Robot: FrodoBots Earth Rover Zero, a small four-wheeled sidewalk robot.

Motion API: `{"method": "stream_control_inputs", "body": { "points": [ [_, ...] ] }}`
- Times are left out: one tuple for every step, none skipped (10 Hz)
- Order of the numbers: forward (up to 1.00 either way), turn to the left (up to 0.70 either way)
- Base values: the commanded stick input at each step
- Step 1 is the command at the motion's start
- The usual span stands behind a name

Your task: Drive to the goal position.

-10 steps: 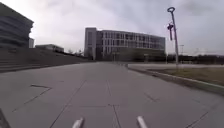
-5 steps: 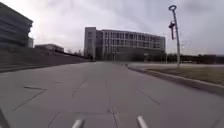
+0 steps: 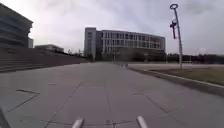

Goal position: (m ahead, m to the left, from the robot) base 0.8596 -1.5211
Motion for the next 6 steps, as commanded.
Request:
{"method": "stream_control_inputs", "body": {
  "points": [
    [0.45,0.0],
    [0.45,0.0],
    [0.45,0.0],
    [0.45,0.0],
    [0.45,0.0],
    [0.45,0.0]
  ]
}}
